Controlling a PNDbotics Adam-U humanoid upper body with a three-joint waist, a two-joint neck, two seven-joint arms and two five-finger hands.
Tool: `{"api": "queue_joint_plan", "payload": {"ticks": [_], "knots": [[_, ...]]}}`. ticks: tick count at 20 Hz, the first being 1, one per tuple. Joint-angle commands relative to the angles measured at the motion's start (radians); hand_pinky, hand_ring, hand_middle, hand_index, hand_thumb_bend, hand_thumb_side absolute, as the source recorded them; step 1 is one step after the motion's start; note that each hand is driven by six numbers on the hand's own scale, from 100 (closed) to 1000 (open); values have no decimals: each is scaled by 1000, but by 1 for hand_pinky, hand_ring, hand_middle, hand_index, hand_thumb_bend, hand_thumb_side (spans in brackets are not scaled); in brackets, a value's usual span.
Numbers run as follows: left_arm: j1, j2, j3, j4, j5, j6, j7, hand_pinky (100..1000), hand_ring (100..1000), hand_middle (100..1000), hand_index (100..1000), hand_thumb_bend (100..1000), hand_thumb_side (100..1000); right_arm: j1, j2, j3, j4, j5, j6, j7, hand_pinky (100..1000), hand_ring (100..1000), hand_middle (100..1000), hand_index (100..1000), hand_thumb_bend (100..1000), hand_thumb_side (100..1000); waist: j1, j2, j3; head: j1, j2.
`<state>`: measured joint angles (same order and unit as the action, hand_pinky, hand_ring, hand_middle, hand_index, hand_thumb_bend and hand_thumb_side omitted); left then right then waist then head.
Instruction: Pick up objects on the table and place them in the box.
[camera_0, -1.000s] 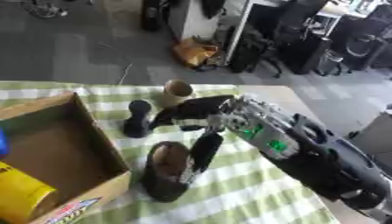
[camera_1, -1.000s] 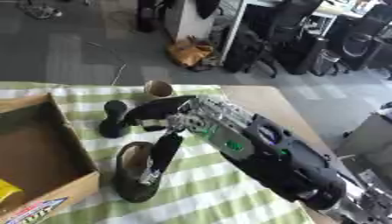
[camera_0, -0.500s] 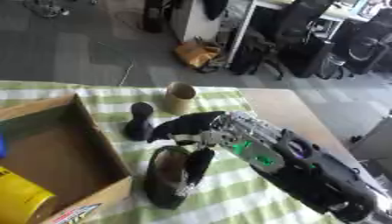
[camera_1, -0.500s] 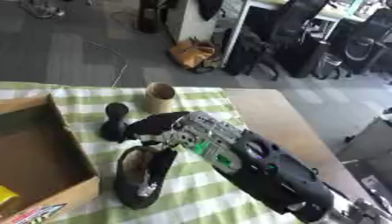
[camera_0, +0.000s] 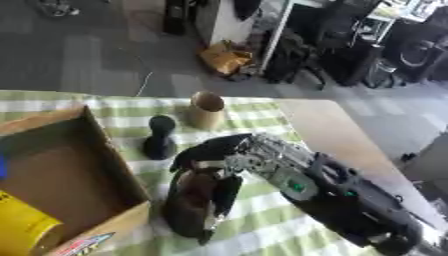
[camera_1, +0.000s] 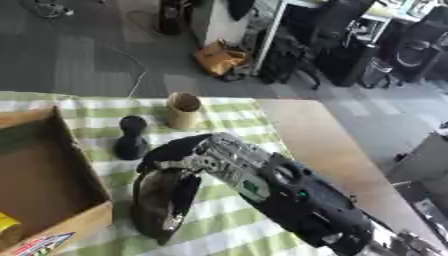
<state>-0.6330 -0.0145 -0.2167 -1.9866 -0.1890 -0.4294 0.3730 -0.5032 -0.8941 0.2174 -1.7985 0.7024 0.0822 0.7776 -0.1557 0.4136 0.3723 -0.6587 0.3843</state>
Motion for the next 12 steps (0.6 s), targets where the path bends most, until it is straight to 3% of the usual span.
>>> {"api": "queue_joint_plan", "payload": {"ticks": [1,8,10,11,12], "knots": [[-18,1,5,-13,7,-1,7,921,1000,872,826,245,1000,-10,-12,-2,11,-9,-9,-3,987,1000,992,1000,1000,566,7,-15,1,-6,-14],[-23,3,5,-13,13,1,10,920,1000,872,824,244,1000,-11,-4,3,30,-11,2,-11,916,1000,955,1000,1000,532,8,-6,2,-3,-23],[-23,3,5,-13,13,2,10,920,1000,872,824,243,1000,-12,-4,2,24,-2,2,-26,859,994,931,1000,953,541,8,-5,1,-4,-19],[-23,3,5,-13,14,2,10,920,1000,872,823,243,1000,-12,-5,1,19,5,2,-37,778,956,917,972,885,536,9,-5,0,-4,-17],[-24,4,6,-13,13,1,10,920,1000,872,823,243,1000,-12,-7,1,14,14,3,-49,778,956,917,972,885,536,9,-4,-1,-4,-16]]}}
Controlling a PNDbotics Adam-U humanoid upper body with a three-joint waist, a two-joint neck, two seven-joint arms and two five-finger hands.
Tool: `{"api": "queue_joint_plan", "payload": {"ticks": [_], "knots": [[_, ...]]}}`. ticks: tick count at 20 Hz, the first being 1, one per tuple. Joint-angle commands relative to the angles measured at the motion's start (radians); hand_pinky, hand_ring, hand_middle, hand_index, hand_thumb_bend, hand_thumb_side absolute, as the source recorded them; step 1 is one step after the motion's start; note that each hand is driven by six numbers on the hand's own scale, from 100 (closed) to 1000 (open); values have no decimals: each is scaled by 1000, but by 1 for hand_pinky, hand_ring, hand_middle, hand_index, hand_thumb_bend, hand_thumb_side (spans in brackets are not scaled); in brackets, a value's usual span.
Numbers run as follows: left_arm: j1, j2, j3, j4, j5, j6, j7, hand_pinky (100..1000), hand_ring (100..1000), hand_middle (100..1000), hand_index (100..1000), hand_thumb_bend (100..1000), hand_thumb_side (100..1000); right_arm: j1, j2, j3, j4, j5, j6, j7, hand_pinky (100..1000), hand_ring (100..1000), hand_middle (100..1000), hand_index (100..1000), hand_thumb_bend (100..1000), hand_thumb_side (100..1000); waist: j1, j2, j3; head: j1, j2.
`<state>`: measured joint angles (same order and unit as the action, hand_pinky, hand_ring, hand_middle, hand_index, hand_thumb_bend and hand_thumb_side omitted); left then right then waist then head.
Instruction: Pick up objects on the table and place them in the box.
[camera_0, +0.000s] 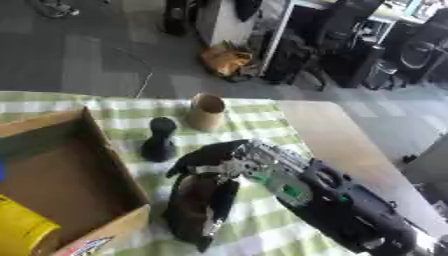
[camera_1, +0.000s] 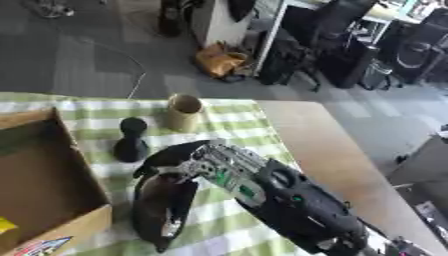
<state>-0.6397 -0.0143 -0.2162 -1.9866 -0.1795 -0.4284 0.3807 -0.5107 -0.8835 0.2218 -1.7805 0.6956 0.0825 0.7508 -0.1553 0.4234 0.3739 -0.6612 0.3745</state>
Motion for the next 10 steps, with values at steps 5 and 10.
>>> {"api": "queue_joint_plan", "payload": {"ticks": [5,10], "knots": [[-16,2,6,-13,2,0,4,921,1000,871,821,244,1000,3,-22,-6,-21,66,2,-76,601,761,851,848,713,546,9,-16,-7,-1,-2],[-12,1,5,-13,0,-1,3,921,1000,871,820,244,1000,11,-25,-7,-51,102,-6,-151,525,671,764,763,583,513,9,-21,-17,-3,8]]}}
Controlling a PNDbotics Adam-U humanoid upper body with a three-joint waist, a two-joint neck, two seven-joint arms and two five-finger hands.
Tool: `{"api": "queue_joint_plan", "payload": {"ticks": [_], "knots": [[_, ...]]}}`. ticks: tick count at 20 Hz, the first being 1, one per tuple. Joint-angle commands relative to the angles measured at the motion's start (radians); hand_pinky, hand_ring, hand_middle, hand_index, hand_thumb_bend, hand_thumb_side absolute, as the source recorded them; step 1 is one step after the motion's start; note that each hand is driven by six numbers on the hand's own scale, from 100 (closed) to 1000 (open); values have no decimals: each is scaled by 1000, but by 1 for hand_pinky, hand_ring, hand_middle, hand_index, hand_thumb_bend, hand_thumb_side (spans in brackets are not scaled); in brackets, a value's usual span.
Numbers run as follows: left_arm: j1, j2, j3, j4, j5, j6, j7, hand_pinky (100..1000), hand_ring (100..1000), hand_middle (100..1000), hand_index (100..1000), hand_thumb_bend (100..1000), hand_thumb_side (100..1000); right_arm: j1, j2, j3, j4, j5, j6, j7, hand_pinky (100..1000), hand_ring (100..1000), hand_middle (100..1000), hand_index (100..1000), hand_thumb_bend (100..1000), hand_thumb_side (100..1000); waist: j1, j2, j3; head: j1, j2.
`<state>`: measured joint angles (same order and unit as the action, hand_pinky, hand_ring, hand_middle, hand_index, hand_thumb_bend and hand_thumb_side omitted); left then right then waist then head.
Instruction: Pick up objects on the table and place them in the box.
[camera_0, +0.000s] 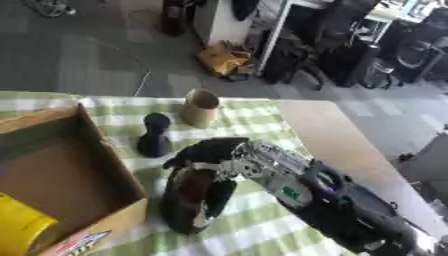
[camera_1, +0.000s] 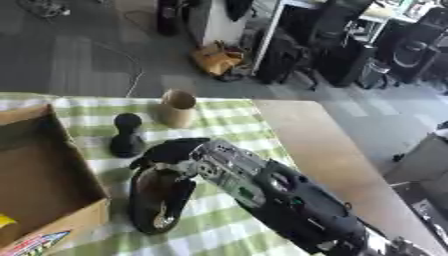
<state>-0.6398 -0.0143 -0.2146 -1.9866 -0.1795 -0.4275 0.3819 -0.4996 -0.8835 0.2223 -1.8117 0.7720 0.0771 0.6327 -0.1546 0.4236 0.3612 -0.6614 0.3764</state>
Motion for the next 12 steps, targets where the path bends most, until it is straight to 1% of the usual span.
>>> {"api": "queue_joint_plan", "payload": {"ticks": [1,2,5,6,7,10,12], "knots": [[-11,0,3,-13,0,-2,2,921,1000,871,820,244,1000,1,-26,-7,-23,29,-1,-43,482,625,717,728,541,491,9,-23,-5,-3,7],[-10,0,4,-13,0,-2,2,921,1000,871,820,244,1000,3,-28,-8,-28,31,-1,-53,482,625,717,728,541,491,9,-24,-6,-2,6],[-8,-2,4,-13,-1,-2,1,922,1000,870,820,244,1000,8,-34,-9,-39,38,2,-74,447,592,636,687,453,471,11,-29,-8,-1,8],[-7,-3,4,-13,-2,-2,1,922,1000,870,820,244,1000,9,-36,-9,-43,38,3,-77,443,589,632,685,448,469,12,-32,-8,-3,10],[-6,-4,4,-13,-2,-2,1,923,1000,870,820,244,1000,10,-37,-8,-47,37,4,-79,419,574,605,665,408,458,12,-33,-9,-4,12],[-1,-6,5,-13,-4,-2,0,923,1000,869,820,245,1000,15,-46,-11,-66,27,10,-75,393,550,562,633,379,450,12,-43,-14,-6,19],[2,-7,5,-13,-6,-3,0,923,1000,869,820,246,1000,19,-51,-14,-79,20,15,-69,356,517,500,583,327,438,12,-48,-18,-7,21]]}}
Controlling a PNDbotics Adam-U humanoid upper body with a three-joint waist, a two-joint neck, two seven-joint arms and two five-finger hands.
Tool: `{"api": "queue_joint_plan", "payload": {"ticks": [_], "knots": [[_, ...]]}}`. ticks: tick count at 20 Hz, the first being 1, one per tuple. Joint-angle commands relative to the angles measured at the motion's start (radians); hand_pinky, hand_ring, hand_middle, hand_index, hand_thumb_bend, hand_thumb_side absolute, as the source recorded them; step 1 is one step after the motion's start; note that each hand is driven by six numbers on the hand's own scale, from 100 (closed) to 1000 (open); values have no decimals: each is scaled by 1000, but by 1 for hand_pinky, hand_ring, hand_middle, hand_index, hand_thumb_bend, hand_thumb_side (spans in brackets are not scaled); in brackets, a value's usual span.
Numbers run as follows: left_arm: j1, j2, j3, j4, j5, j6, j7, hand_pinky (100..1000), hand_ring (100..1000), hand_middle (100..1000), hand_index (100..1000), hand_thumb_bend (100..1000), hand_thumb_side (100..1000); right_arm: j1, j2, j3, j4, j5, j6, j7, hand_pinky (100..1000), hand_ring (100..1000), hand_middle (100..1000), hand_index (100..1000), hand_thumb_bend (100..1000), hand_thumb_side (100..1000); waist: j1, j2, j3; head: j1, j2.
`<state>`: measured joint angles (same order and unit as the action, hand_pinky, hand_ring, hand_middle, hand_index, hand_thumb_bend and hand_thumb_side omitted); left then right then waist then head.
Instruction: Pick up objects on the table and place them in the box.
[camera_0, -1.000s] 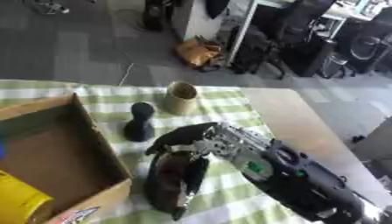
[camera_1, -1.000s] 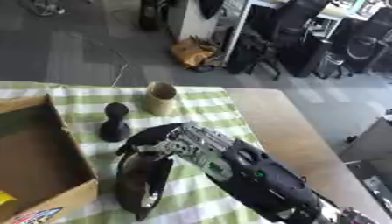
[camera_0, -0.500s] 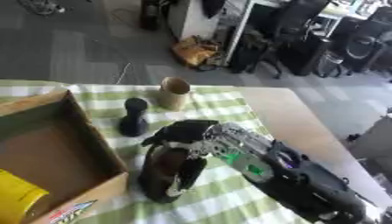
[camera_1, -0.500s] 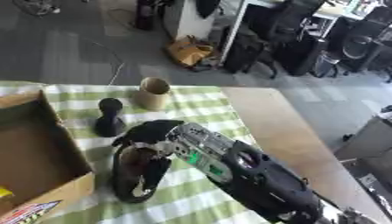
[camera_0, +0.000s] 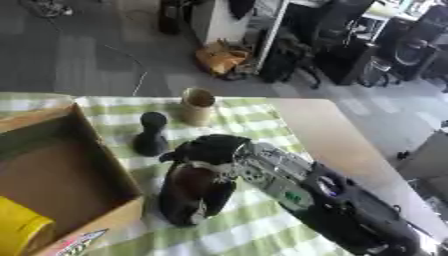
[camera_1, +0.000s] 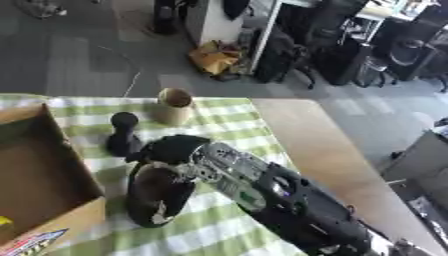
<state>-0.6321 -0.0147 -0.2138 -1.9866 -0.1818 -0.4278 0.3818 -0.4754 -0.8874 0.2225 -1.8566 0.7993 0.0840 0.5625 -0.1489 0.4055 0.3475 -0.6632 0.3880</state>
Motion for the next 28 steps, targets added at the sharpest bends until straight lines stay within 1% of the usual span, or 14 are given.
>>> {"api": "queue_joint_plan", "payload": {"ticks": [1,5,6,7,8,10,12,16,22,28], "knots": [[-5,-7,4,-13,-4,-3,0,923,1000,869,820,246,1000,-3,-49,-16,-40,-12,12,4,329,495,477,558,299,436,6,-32,-5,-6,10],[0,-8,4,-13,-4,-5,0,924,1000,869,819,247,1000,4,-56,-22,-55,-36,29,20,287,455,429,516,251,405,5,-36,-7,-9,11],[0,-8,4,-13,-4,-5,1,924,1000,869,819,247,1000,5,-58,-23,-60,-43,32,23,256,432,404,496,244,394,4,-37,-7,-8,13],[0,-7,5,-13,-5,-5,1,924,1000,869,819,247,1000,6,-60,-24,-66,-48,36,26,256,432,404,496,244,394,4,-38,-7,-8,14],[0,-7,5,-13,-5,-5,1,924,1000,869,819,247,1000,7,-62,-24,-72,-57,39,30,227,413,387,488,268,394,3,-39,-9,-7,17],[2,-6,5,-13,-6,-6,1,925,1000,869,819,248,1000,8,-66,-26,-86,-76,45,38,215,400,376,483,270,406,1,-41,-12,-6,22],[5,-3,5,-13,-7,-6,2,926,1000,869,819,248,1000,12,-72,-30,-105,-90,48,46,206,390,371,481,280,412,-2,-44,-16,-6,29],[10,0,5,-13,-9,-6,2,925,1000,868,819,248,1000,14,-85,-42,-139,-111,53,55,204,383,366,479,273,419,-5,-51,-24,-2,38],[19,2,4,-13,-13,-7,-3,925,1000,865,819,250,1000,2,-124,-73,-143,-136,20,13,189,380,365,480,245,437,-11,-71,-35,11,51],[30,6,2,-13,-16,-9,-5,926,1000,864,819,251,1000,-6,-138,-91,-143,-161,-12,-35,159,368,359,479,257,430,-20,-86,-43,4,70]]}}
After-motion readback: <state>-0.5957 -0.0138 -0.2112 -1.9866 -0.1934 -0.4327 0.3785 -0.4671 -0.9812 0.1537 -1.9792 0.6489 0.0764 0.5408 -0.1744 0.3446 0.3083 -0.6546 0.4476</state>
